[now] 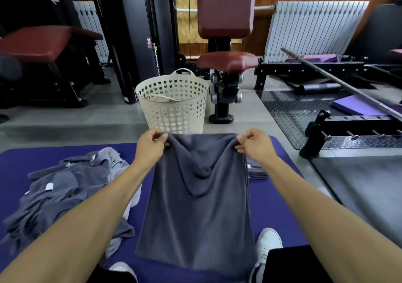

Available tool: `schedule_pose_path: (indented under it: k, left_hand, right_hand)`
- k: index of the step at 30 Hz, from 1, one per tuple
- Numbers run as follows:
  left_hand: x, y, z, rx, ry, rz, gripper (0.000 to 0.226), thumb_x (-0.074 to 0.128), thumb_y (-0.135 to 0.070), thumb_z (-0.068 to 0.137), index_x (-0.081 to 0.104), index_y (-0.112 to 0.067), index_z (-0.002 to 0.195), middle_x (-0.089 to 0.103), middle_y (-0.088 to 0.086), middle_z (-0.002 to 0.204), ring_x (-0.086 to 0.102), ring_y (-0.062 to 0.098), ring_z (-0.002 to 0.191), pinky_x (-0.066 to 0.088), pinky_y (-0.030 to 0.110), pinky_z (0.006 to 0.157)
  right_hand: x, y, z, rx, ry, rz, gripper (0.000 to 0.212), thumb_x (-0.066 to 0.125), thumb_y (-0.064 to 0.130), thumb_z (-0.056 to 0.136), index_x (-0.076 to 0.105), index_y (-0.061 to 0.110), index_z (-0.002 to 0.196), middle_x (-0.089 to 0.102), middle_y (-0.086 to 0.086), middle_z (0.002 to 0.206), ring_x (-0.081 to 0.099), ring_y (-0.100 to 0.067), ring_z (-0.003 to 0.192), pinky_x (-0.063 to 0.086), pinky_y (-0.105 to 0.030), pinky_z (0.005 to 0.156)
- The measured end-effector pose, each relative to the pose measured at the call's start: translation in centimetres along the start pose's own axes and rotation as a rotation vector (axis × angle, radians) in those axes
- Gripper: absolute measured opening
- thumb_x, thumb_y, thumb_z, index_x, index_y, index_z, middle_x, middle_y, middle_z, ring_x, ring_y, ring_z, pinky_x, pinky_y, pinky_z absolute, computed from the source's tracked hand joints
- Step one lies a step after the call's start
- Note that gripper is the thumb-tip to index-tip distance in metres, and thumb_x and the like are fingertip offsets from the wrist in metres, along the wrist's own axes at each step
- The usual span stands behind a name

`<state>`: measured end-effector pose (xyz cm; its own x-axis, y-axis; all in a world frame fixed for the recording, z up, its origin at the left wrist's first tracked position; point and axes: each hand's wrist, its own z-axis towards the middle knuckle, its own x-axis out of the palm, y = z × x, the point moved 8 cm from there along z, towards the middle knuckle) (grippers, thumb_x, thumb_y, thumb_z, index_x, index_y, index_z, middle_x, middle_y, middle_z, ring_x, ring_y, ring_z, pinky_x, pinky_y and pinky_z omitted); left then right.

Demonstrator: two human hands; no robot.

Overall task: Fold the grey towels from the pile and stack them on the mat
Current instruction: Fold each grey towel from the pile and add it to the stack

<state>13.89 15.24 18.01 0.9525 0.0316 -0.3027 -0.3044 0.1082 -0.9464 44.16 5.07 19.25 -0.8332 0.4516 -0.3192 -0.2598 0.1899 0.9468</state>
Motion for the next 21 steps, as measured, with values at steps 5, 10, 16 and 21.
schedule_pose_path:
  k: [5, 10, 16, 21]
  left_hand:
    - [-1.8, -4.8, 2.2, 0.113, -0.025, -0.134, 0.020, 0.061, -0.008, 0.096, 0.062, -0.018, 0.079, 0.064, 0.002, 0.074, 0.063, 0.004, 0.058, 0.053, 0.024, 0.064]
    - [-3.6, -3.7, 0.3, 0.139, -0.029, -0.029, 0.015, 0.064, -0.012, 0.094, 0.066, -0.019, 0.081, 0.066, -0.006, 0.074, 0.057, -0.005, 0.059, 0.048, 0.017, 0.064]
    - [-2.8, 7.1, -5.6, -0.056, 0.045, 0.180, 0.008, 0.064, -0.011, 0.093, 0.065, -0.013, 0.085, 0.065, 0.003, 0.083, 0.059, 0.018, 0.081, 0.045, 0.029, 0.078]
    - [-2.3, 14.9, -10.4, -0.175, 0.135, 0.238, 0.014, 0.063, -0.011, 0.093, 0.063, -0.013, 0.080, 0.061, 0.000, 0.069, 0.054, 0.016, 0.065, 0.046, 0.032, 0.066]
  right_hand:
    - [0.4, 5.2, 0.3, -0.199, -0.008, 0.087, 0.023, 0.062, 0.009, 0.095, 0.058, 0.016, 0.074, 0.066, -0.004, 0.068, 0.068, -0.014, 0.062, 0.052, -0.020, 0.053]
    - [1.2, 5.3, -2.1, -0.304, -0.059, -0.104, 0.016, 0.071, 0.017, 0.090, 0.066, 0.022, 0.075, 0.069, 0.002, 0.072, 0.062, -0.010, 0.068, 0.048, -0.022, 0.065]
    - [3.8, -4.9, -6.7, -0.137, 0.080, -0.226, 0.022, 0.067, 0.020, 0.092, 0.059, 0.022, 0.073, 0.063, 0.005, 0.073, 0.056, -0.012, 0.068, 0.042, -0.024, 0.063]
    - [5.2, -11.8, -10.0, -0.032, 0.195, -0.385, 0.021, 0.065, 0.022, 0.093, 0.057, 0.019, 0.074, 0.063, 0.003, 0.069, 0.055, -0.008, 0.064, 0.040, -0.009, 0.053]
